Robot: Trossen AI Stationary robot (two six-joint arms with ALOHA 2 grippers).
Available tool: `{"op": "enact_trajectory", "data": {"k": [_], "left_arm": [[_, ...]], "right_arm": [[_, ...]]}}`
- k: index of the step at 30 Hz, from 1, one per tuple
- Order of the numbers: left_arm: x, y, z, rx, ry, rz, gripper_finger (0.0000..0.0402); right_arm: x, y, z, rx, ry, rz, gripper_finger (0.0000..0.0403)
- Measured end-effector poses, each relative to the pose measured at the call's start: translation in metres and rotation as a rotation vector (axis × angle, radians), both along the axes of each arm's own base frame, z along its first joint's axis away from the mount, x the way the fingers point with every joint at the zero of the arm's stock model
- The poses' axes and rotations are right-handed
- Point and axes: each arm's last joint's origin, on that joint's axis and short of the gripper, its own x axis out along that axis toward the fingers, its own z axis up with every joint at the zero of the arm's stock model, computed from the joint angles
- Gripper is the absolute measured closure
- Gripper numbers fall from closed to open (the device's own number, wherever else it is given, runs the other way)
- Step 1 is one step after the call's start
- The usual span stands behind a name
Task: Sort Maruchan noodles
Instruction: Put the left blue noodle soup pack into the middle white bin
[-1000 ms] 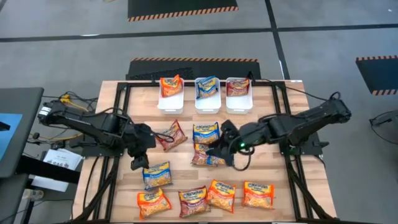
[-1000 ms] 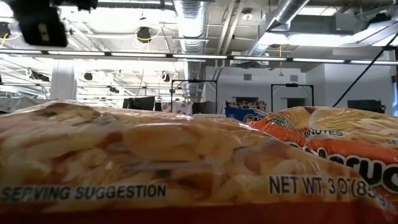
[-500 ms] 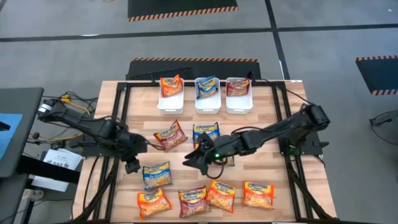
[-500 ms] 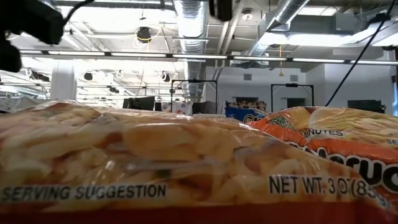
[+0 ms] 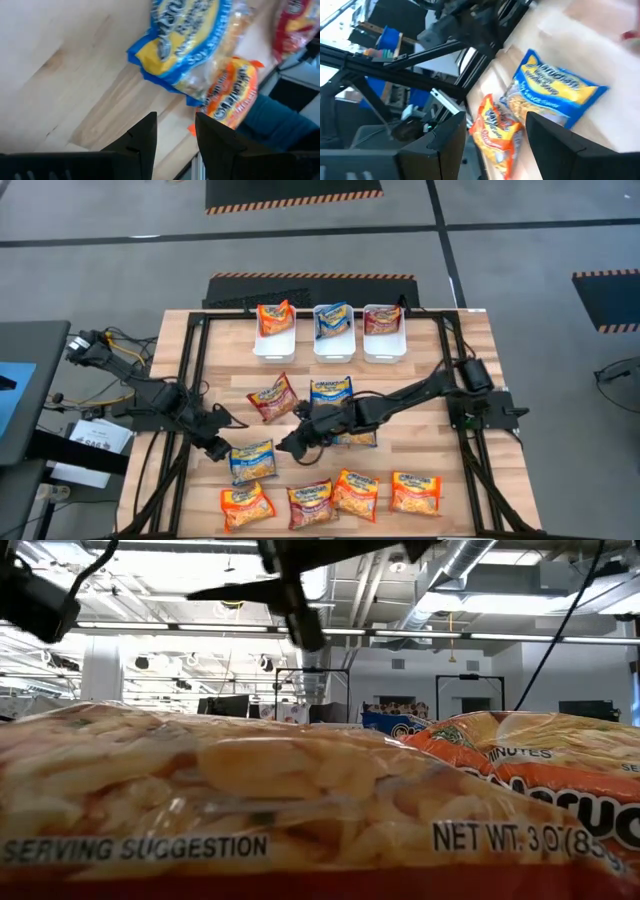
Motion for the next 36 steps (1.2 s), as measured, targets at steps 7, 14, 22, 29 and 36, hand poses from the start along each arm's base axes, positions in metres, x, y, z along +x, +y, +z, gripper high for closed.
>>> {"op": "enact_trajectory", "data": {"k": [7, 14, 22, 29, 36], "left_arm": [[-0.003, -0.003, -0.013, -0.036, 0.039, 0.060, 0.0283], [0.000, -0.002, -0.017, -0.047, 0.013, 0.131, 0.0283], [0.002, -0.004, -0.020, -0.052, 0.045, 0.141, 0.0283], [0.014, -0.012, -0.033, -0.032, 0.094, 0.132, 0.0283], [0.024, -0.018, -0.044, -0.018, 0.113, 0.136, 0.0283]], "right_arm": [[0.025, 0.003, -0.016, 0.109, 0.049, 0.018, 0.0170], [0.036, 0.006, -0.036, 0.208, 0.134, 0.006, 0.0170], [0.042, 0.004, -0.052, 0.255, 0.201, -0.021, 0.0170], [0.049, 0.007, -0.060, 0.255, 0.221, -0.022, 0.0170], [0.048, 0.002, -0.069, 0.264, 0.285, -0.054, 0.0170]]}}
